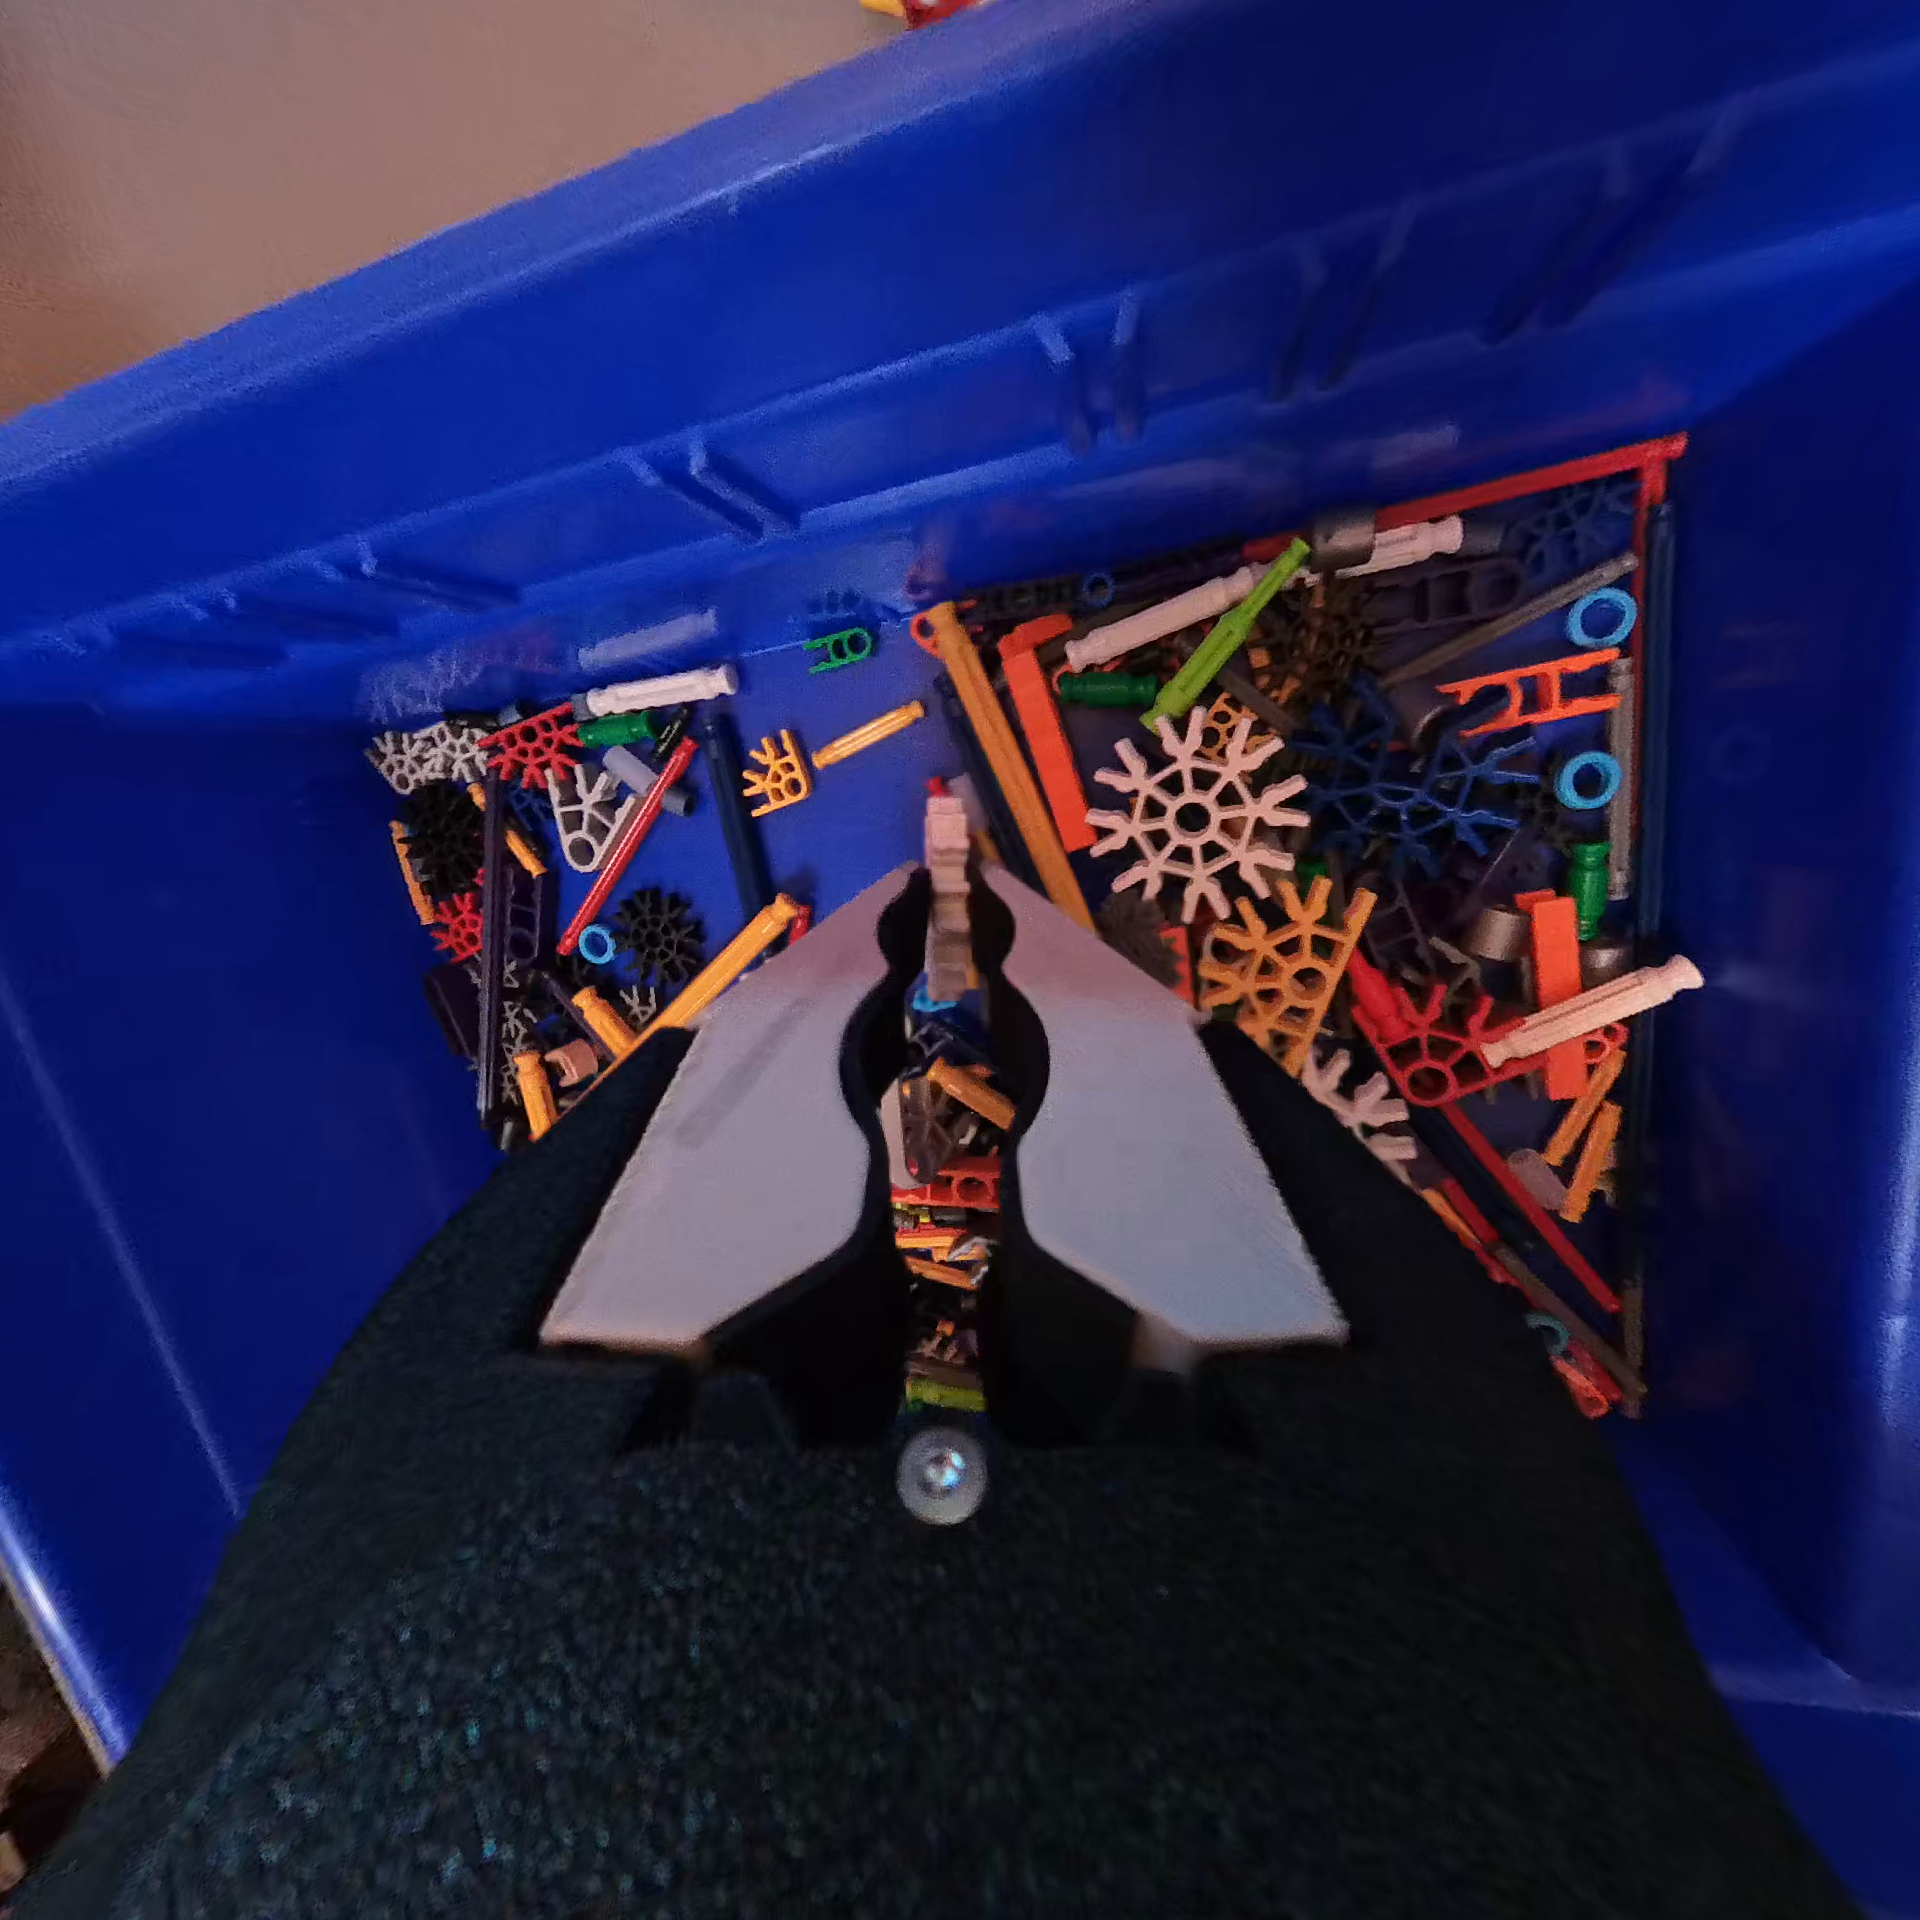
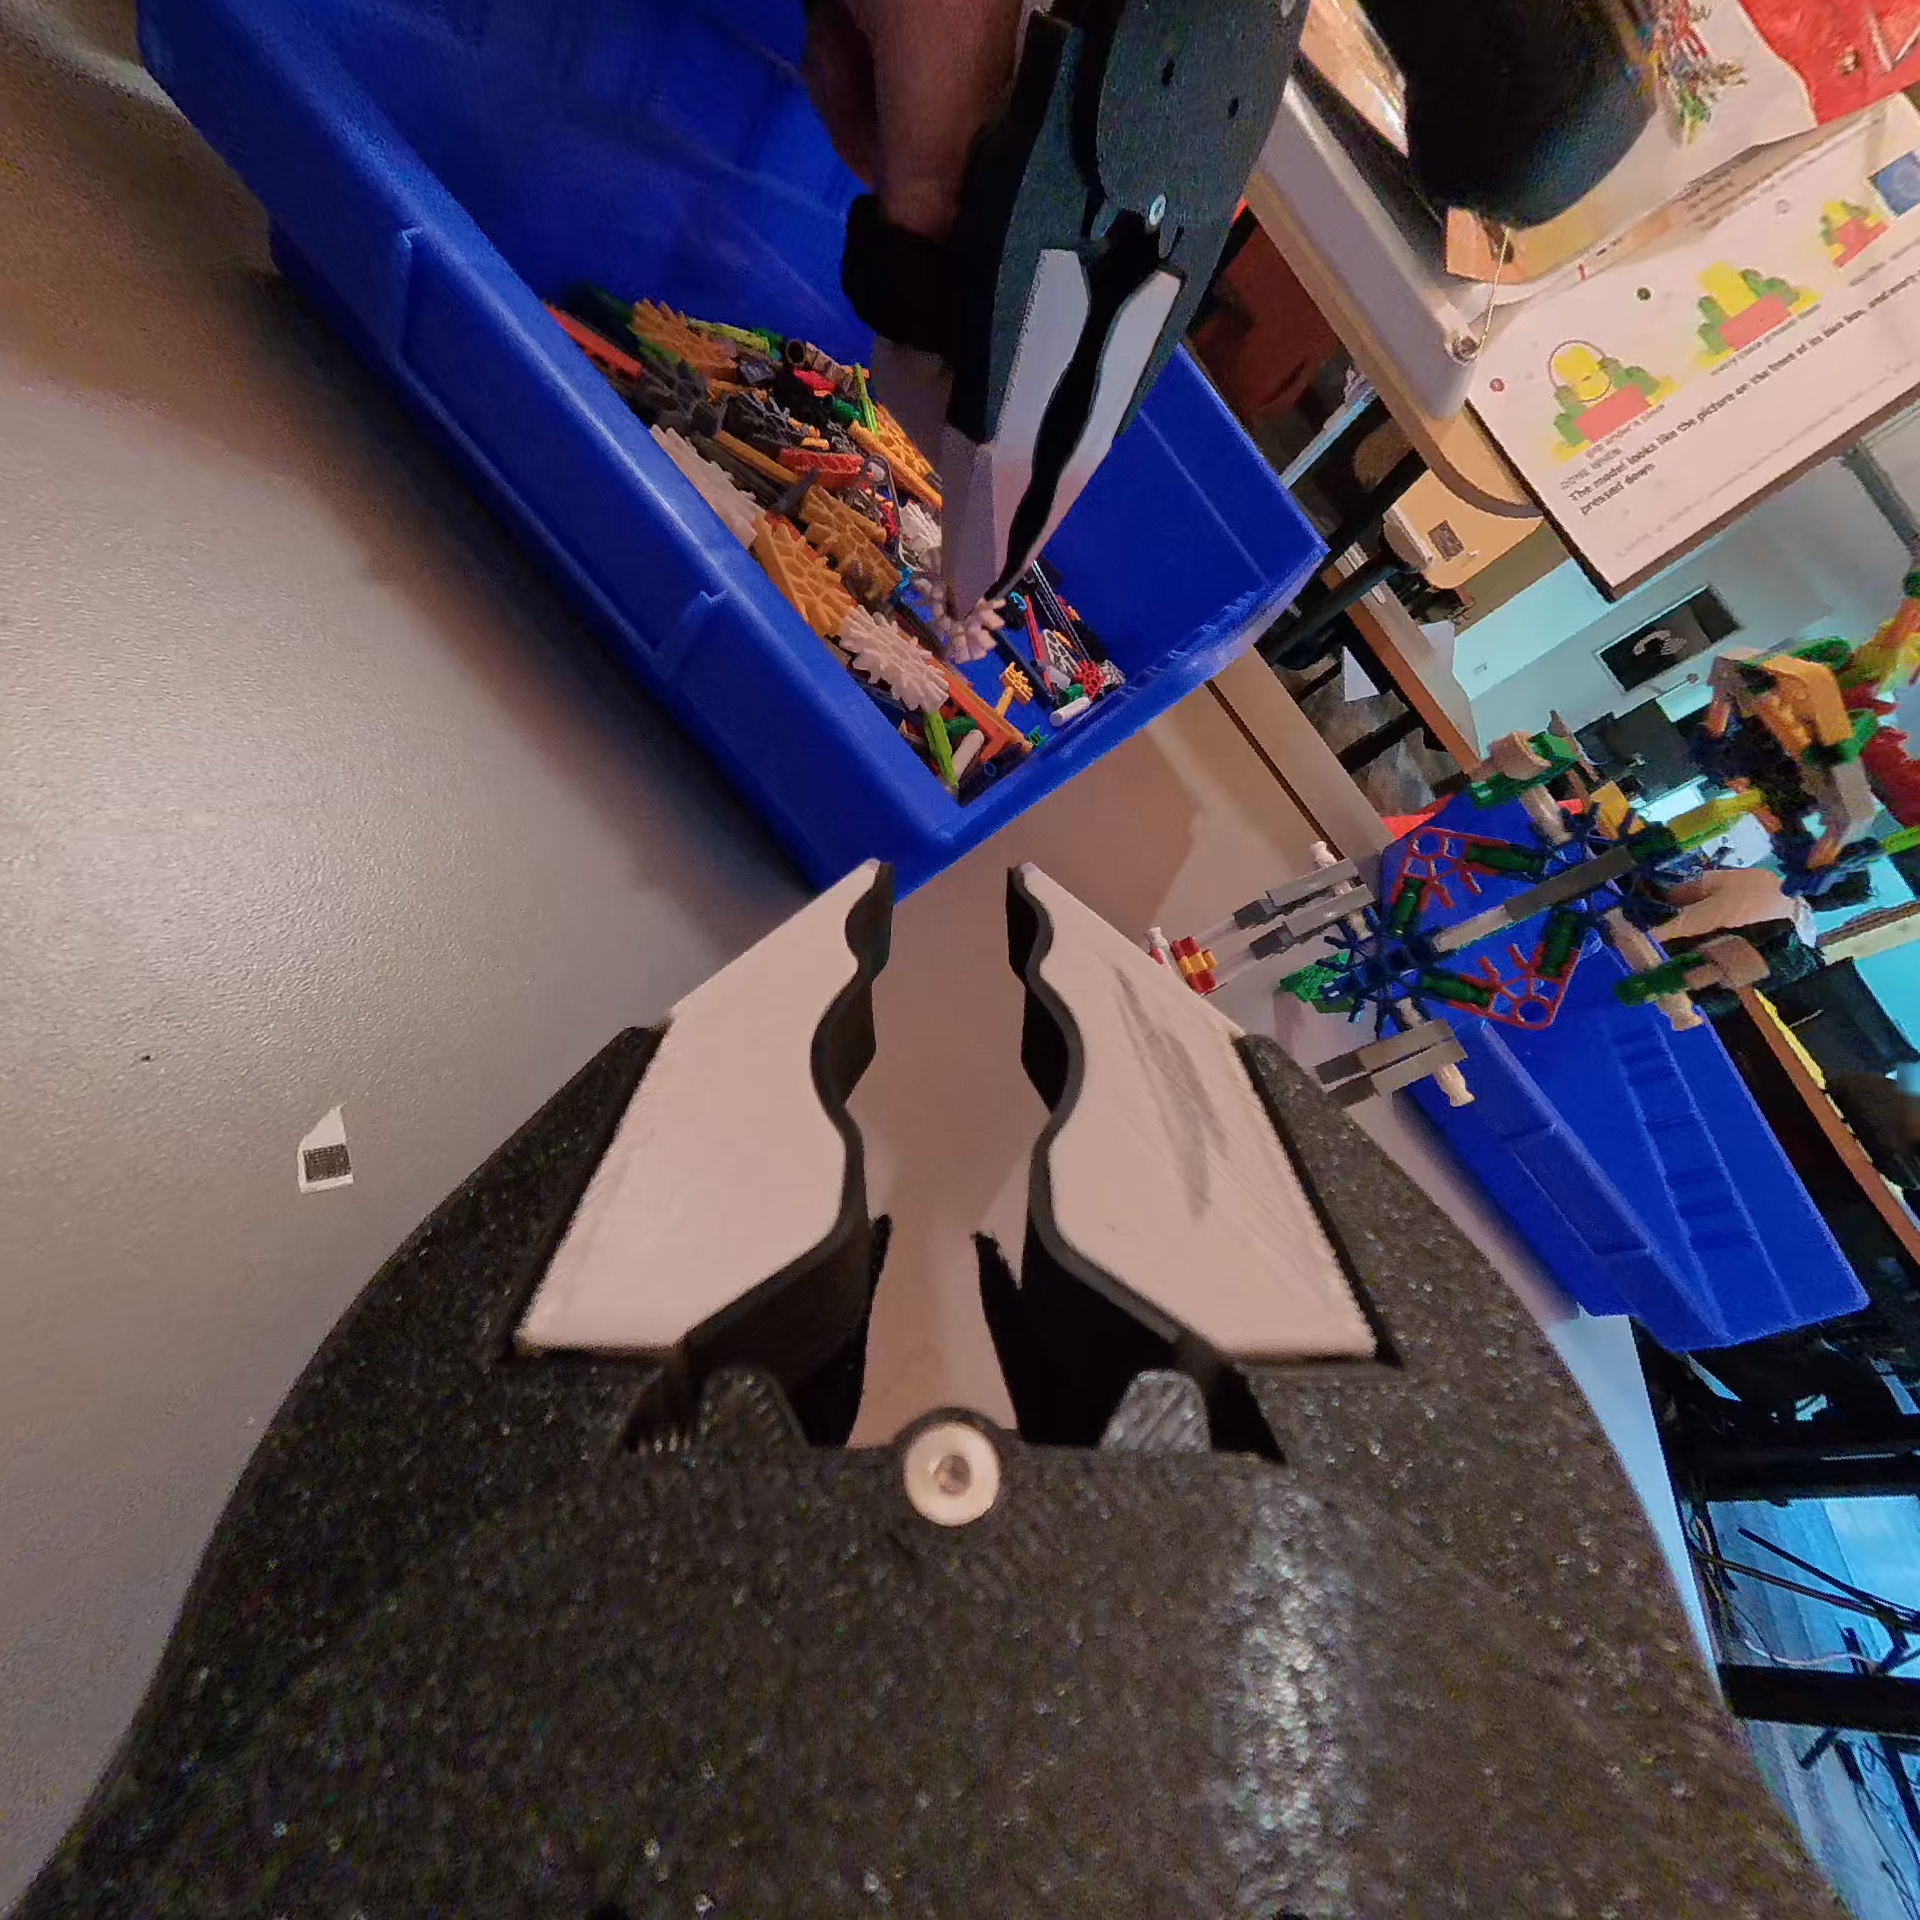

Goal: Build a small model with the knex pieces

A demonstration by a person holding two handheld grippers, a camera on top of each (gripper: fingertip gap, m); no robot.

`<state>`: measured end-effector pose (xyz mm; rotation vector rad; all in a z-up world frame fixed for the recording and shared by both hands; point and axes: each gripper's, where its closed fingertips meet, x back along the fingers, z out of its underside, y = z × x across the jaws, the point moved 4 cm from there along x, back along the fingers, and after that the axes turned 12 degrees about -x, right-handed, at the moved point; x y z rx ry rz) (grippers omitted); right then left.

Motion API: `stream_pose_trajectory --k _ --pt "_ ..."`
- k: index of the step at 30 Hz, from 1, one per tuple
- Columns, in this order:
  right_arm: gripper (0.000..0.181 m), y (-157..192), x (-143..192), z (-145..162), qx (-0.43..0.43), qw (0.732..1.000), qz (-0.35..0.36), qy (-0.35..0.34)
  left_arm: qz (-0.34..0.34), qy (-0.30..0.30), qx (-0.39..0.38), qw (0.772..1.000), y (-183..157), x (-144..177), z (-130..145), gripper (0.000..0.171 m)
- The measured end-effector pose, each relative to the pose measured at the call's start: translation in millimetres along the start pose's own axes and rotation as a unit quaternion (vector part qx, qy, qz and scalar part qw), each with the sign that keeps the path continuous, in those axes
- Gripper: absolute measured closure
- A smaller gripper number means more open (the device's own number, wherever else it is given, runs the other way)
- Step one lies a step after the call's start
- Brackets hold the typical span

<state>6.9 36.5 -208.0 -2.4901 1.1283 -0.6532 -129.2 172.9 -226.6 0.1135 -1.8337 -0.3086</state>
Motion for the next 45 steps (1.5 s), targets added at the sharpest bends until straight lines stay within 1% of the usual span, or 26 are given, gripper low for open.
stream_pose_trajectory --k 3,5,8,11,15,20,27,31,38,41,45 --pt "0.16 -1 0 2 0.006 1.0 0.003 0.006 -0.003 -0.017 0.003 1.0 0 0 0 0.167" --pt "0.16 -3 -1 3 0.007 1.0 0.007 0.01 -0.001 -0.017 -0.007 1.0 0 1 0 0.167" --pt "0.16 -5 -2 4 0.006 1.0 0.009 0.013 -0.003 -0.051 0.001 0.999 3 10 -6 0.167" --pt "0.161 -6 0 3 0.009 1.0 0.012 0.011 -0.013 -0.073 0.001 0.997 6 20 -6 0.167" --pt "0.161 -6 1 4 0.009 1.0 0.012 0.012 -0.032 -0.086 0.01 0.996 12 32 -3 0.167" --pt "0.161 -7 1 3 0.009 1.0 0.012 0.012 -0.028 -0.083 0.023 0.996 12 34 3 0.167" --pt "0.161 -6 2 3 0.014 1.0 0.011 0.014 -0.014 -0.04 0.023 0.999 8 23 7 0.166" --pt "0.161 -6 2 3 0.016 1.0 0.011 0.015 -0.013 -0.034 0.029 0.999 8 21 7 0.161" --pt "0.161 -6 2 3 0.015 1.0 0.011 0.015 -0.023 -0.02 0.035 0.999 10 23 10 0.148" --pt "0.161 -6 1 3 0.016 1.0 0.011 0.015 -0.003 -0.027 0.026 0.999 2 22 3 0.144" --pt "0.161 -7 1 2 0.016 1.0 0.011 0.015 0.032 -0.039 0.005 0.999 -14 21 -13 0.144"
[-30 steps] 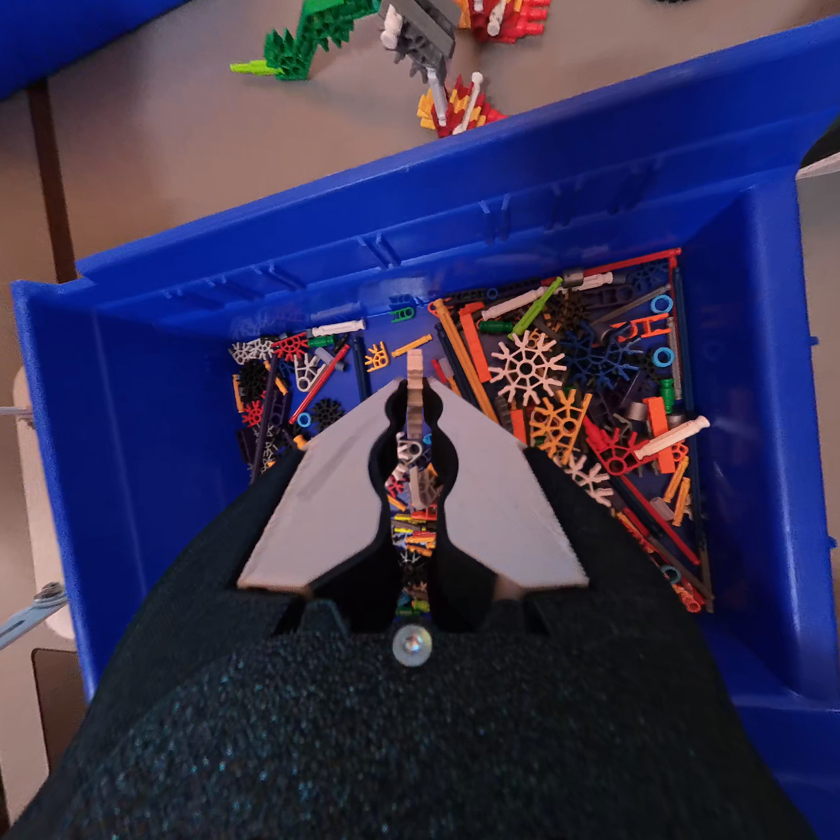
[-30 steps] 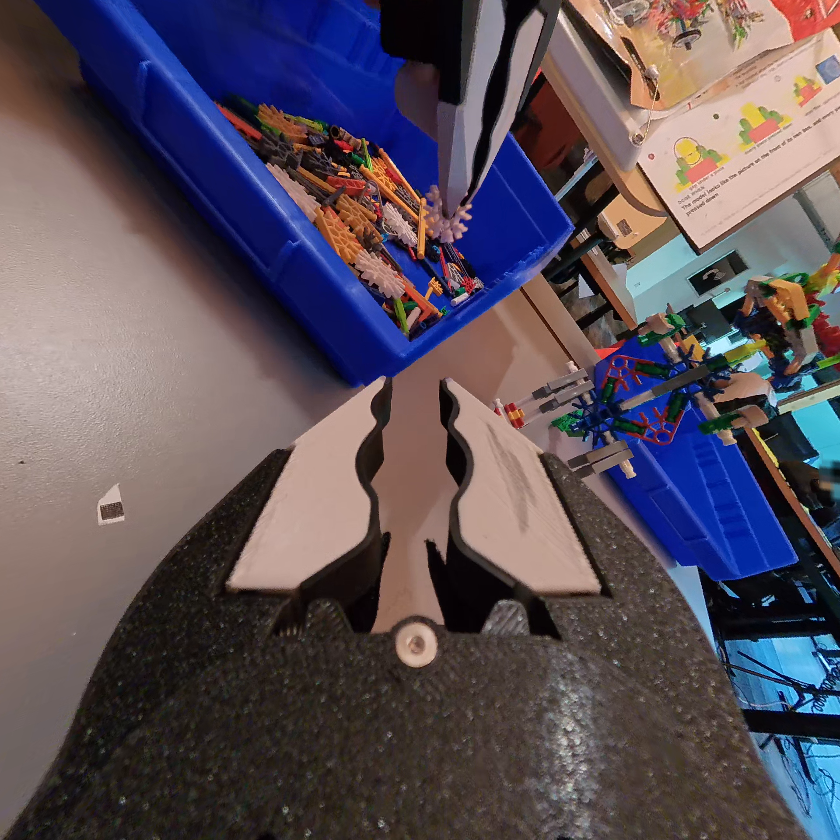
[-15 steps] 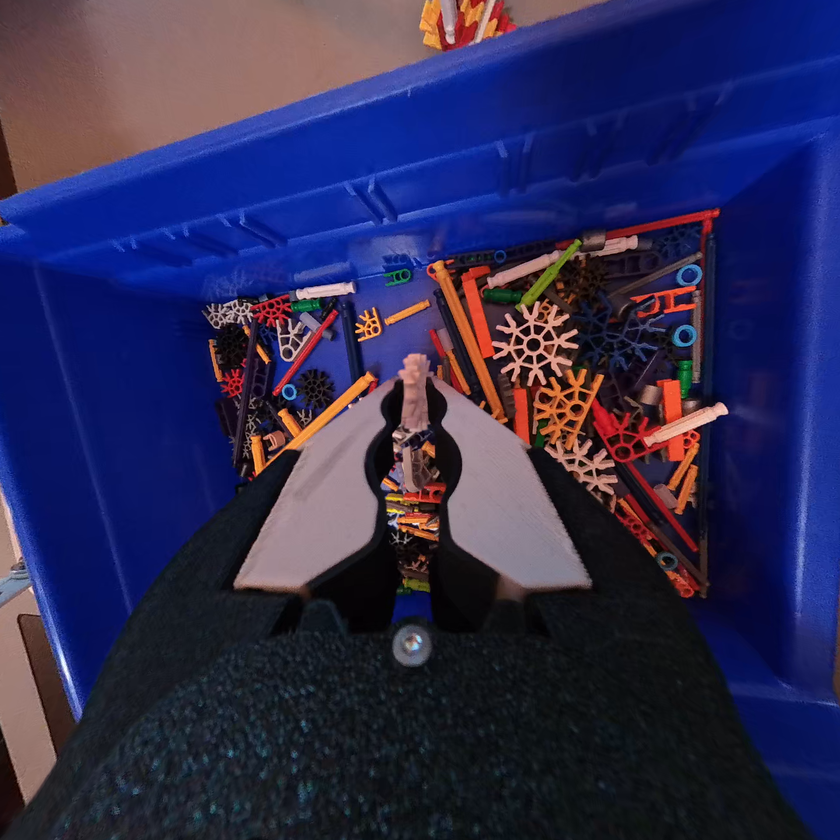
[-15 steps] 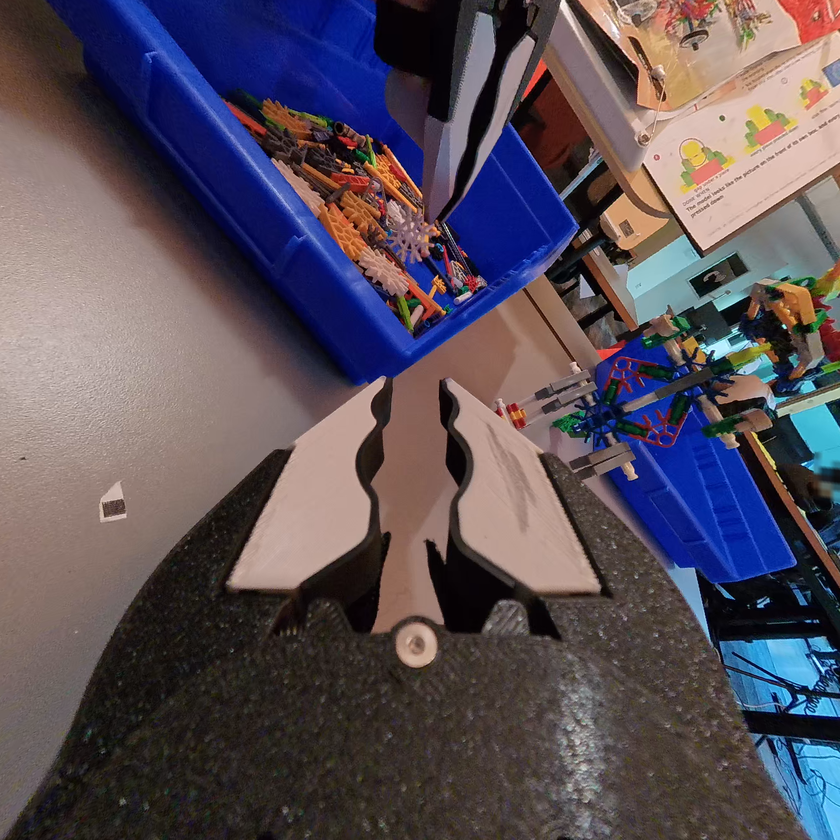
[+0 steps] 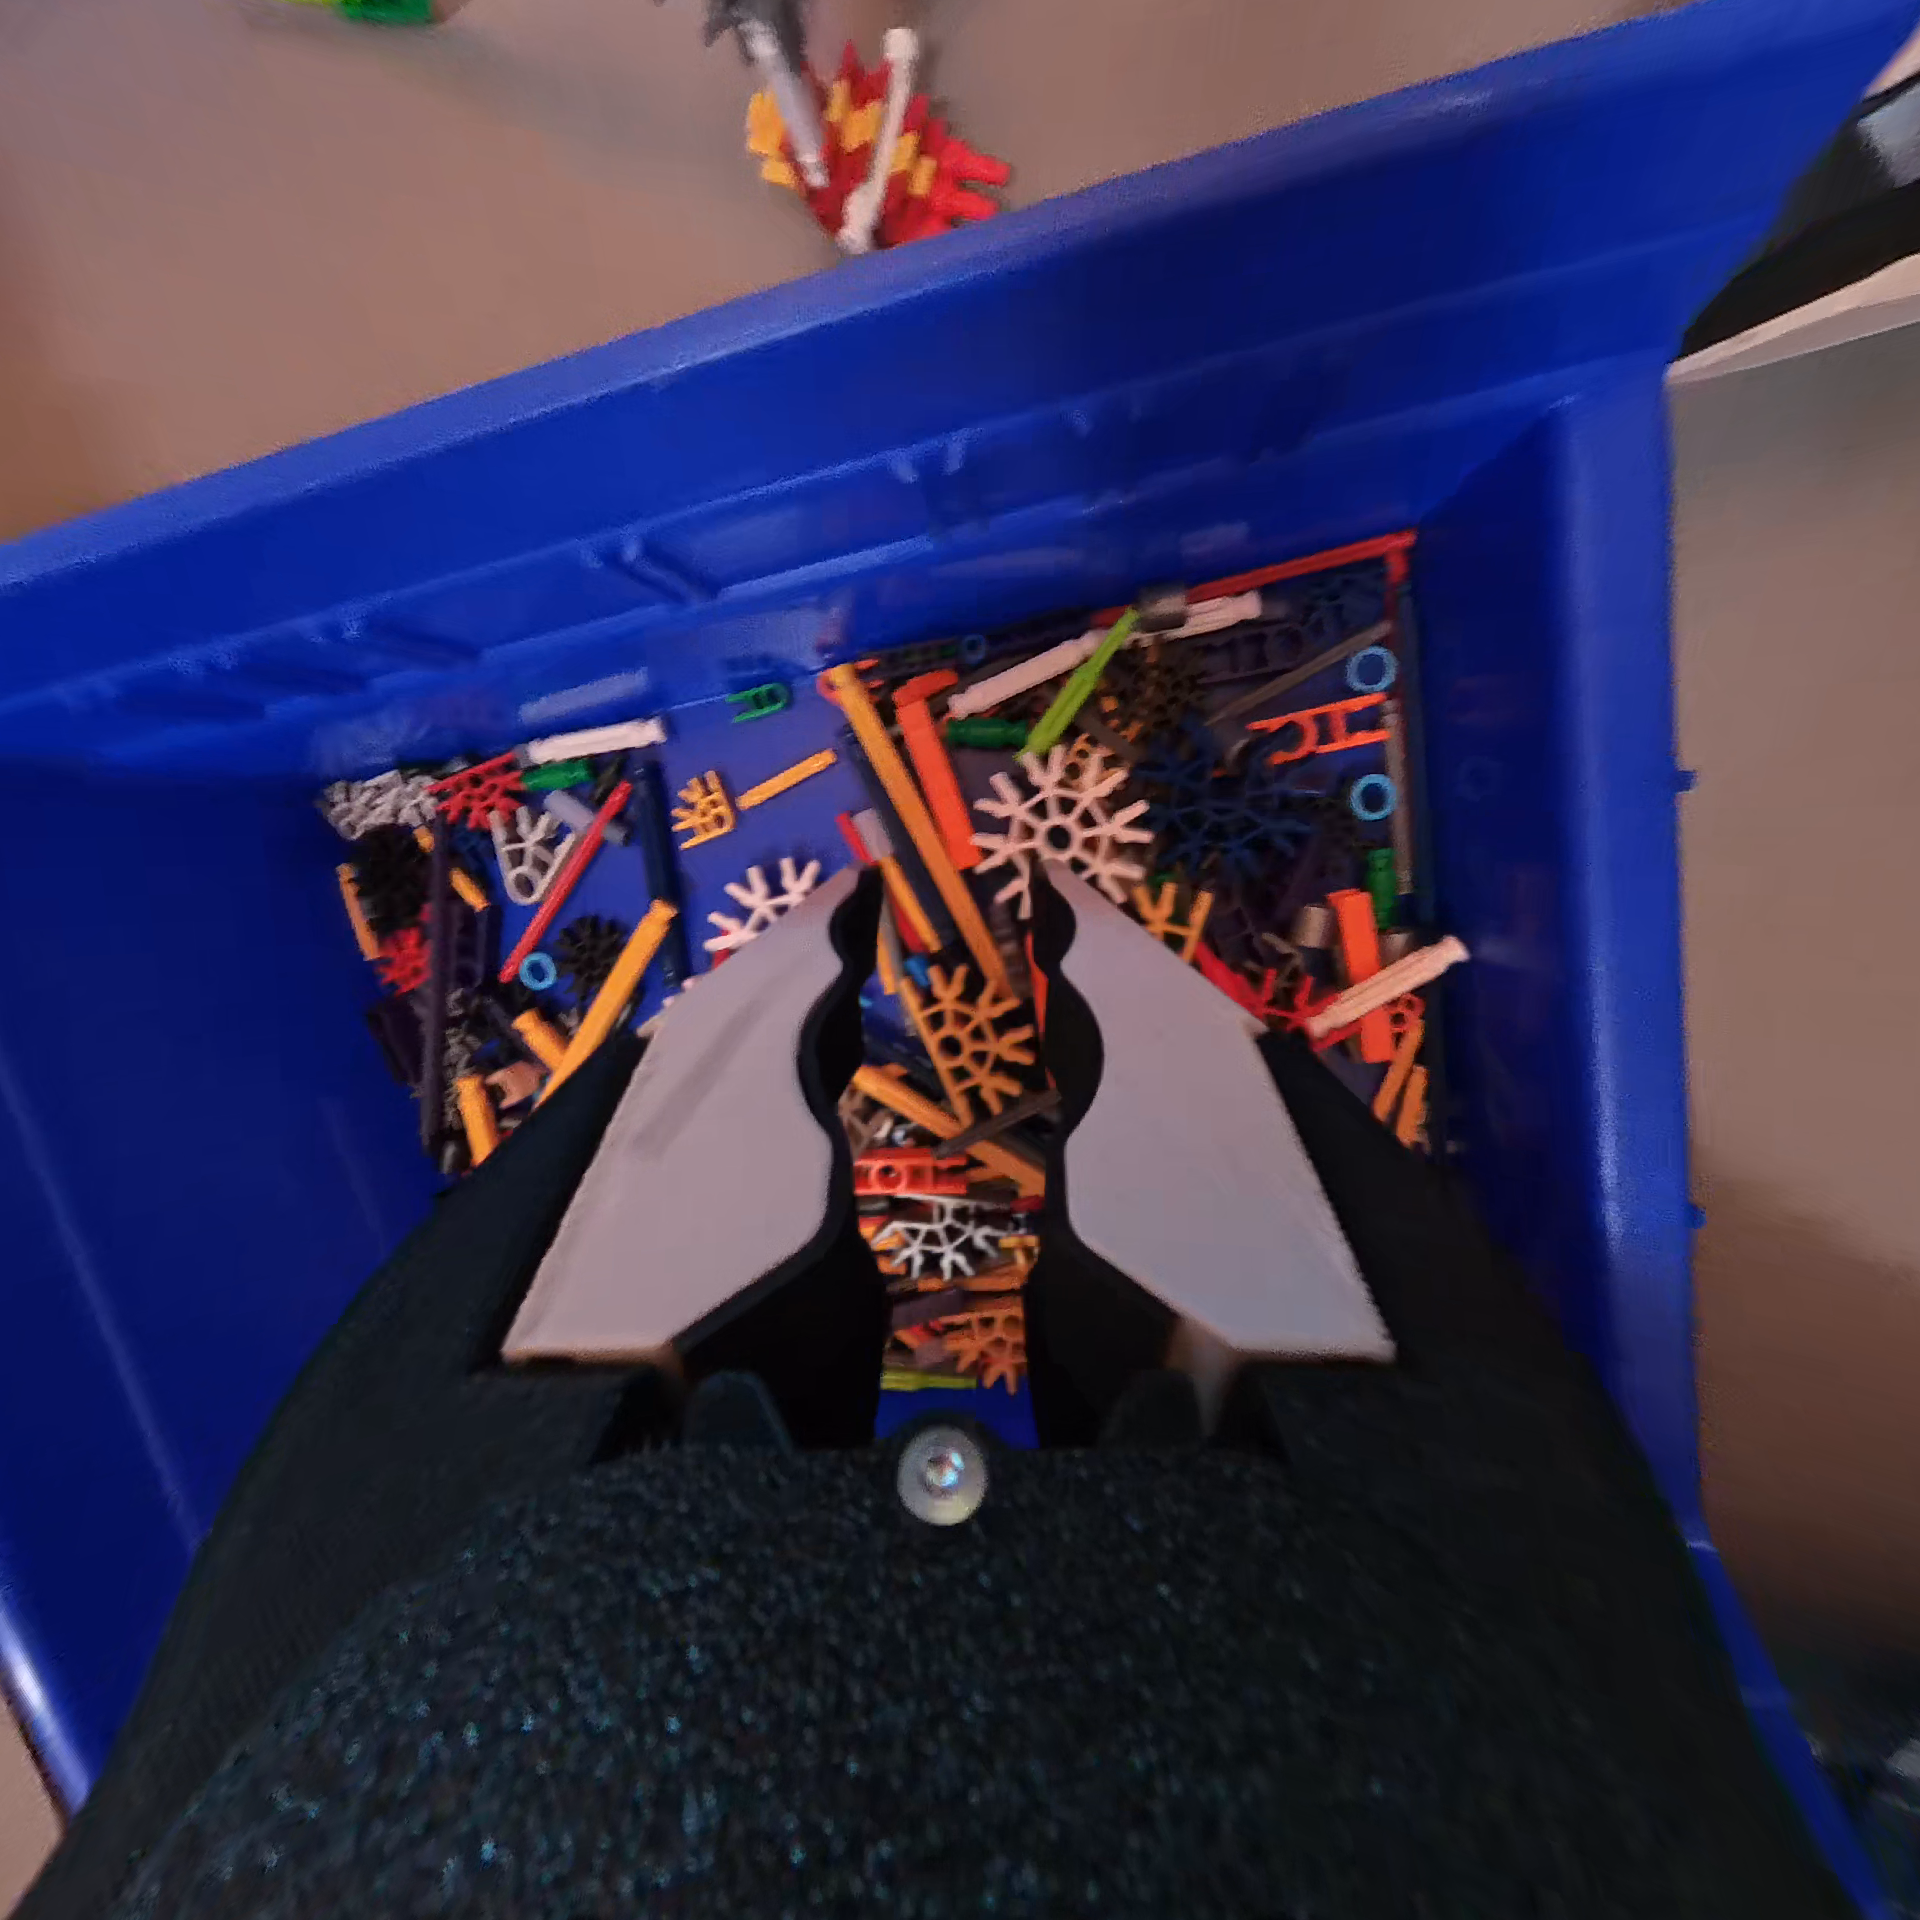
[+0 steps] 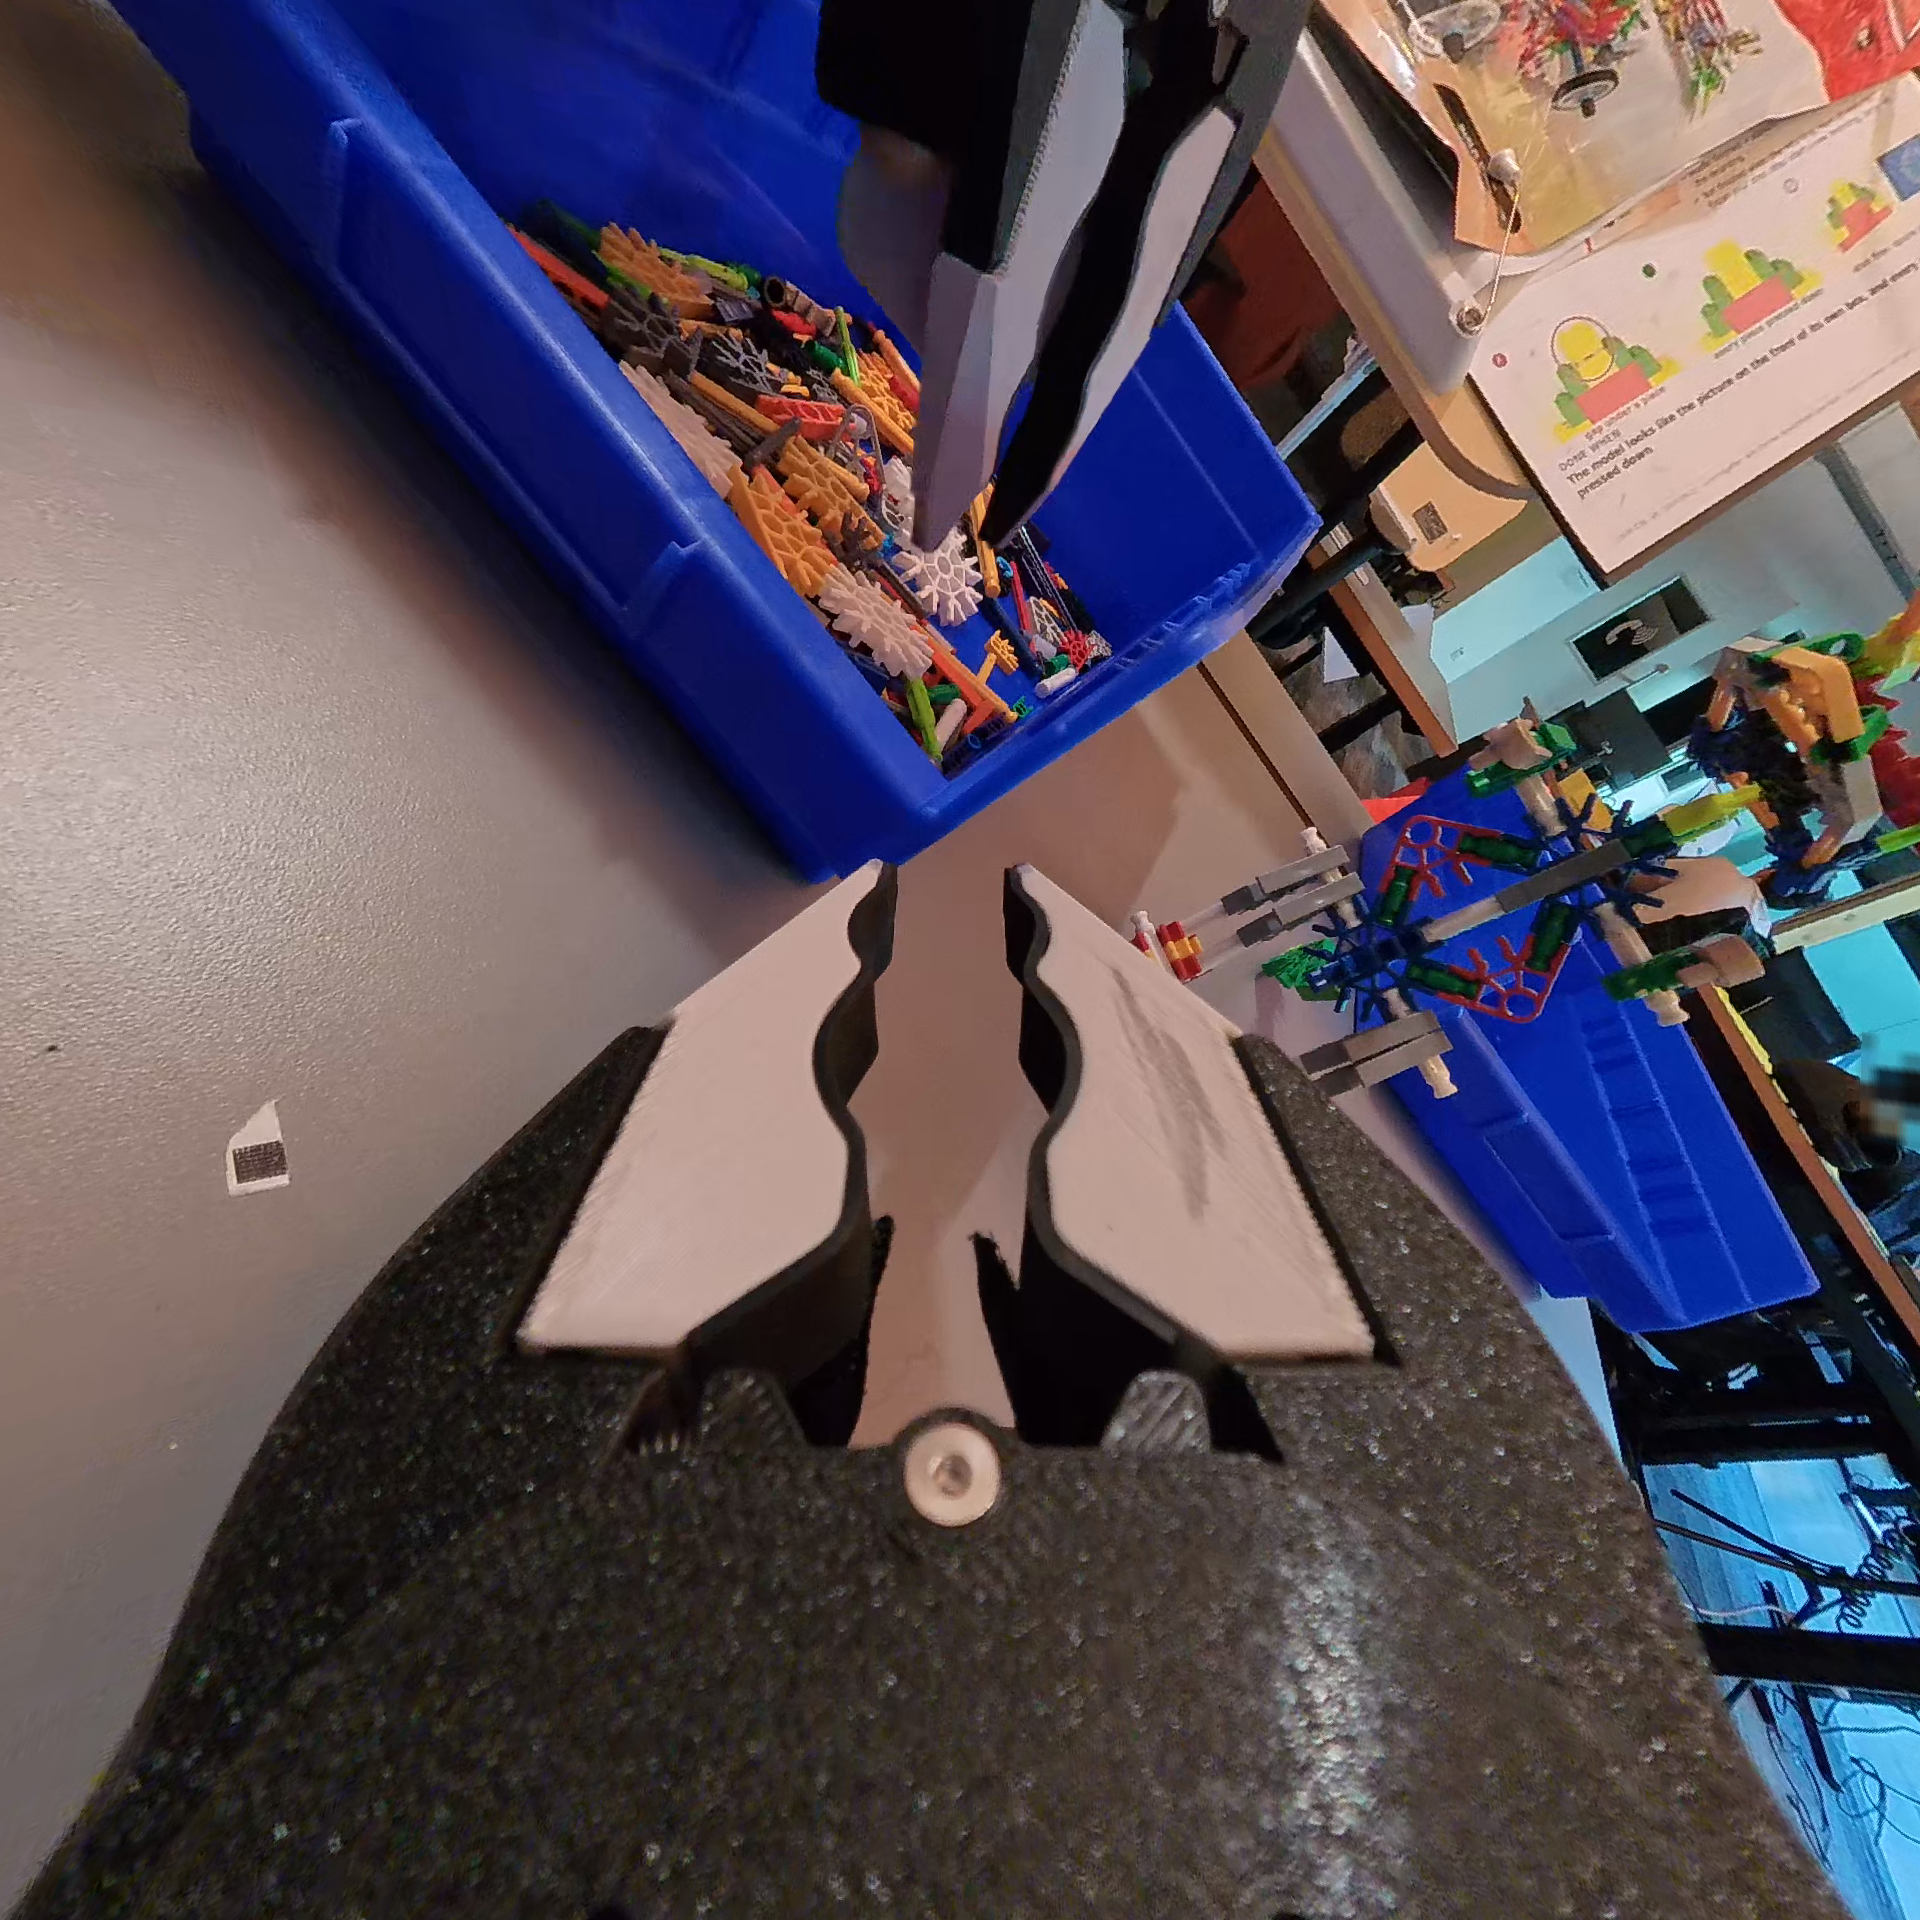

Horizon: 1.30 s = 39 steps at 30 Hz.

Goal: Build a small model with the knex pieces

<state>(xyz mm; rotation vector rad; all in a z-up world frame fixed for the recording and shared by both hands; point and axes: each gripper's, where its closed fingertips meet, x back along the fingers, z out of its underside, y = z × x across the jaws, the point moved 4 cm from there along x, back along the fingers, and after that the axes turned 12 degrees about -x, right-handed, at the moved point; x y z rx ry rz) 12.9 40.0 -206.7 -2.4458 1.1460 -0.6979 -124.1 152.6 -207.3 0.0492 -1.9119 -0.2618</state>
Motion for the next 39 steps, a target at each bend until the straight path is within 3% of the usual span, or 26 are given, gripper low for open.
stream_pose_trajectory --k 6,19,39 --pt "0.161 0 0 0 0.0 1.0 -0.001 -0.002 0.038 0.036 -0.008 0.999 -13 -20 1 0.145" --pt "0.161 0 -1 -1 -0.001 1.0 0.0 -0.003 0.036 0.002 -0.006 0.999 -9 -19 -3 0.159" --pt "0.161 1 -1 -1 -0.003 1.0 0.001 -0.005 -0.063 0.016 0.031 0.997 27 3 22 0.166"
